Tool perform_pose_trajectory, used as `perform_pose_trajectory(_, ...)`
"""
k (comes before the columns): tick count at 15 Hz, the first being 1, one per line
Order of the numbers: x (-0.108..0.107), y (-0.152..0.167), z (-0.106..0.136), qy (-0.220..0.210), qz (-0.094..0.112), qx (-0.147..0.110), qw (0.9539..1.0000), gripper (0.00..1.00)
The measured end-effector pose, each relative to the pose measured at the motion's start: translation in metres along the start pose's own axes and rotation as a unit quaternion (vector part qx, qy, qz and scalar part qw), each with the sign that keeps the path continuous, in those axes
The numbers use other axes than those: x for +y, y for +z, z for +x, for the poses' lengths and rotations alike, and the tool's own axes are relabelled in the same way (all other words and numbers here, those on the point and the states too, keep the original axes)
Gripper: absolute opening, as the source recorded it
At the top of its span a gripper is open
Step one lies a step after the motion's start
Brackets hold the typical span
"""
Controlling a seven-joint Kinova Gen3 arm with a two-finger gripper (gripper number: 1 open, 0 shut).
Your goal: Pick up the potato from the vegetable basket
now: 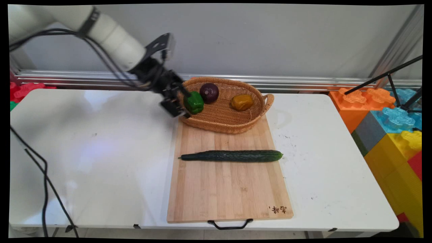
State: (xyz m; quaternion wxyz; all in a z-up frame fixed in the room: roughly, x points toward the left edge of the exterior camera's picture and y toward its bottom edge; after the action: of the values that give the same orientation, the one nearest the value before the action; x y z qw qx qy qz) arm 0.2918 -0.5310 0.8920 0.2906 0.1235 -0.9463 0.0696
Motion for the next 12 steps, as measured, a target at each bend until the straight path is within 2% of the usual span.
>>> perform_pose_trajectory(4, -0.024, 0.036, 0.034, 0.003, 0.044, 0.052, 0.9977, 1.0)
perform_pose_trajectory(6, -0.037, 0.05, 0.047, -0.003, 0.071, 0.061, 0.9956, 1.0)
perform_pose_trajectory(8, -0.051, 0.069, 0.055, -0.015, 0.09, 0.059, 0.9941, 1.0)
perform_pose_trajectory(12, -0.073, 0.111, 0.061, -0.042, 0.1, 0.038, 0.9934, 1.0)
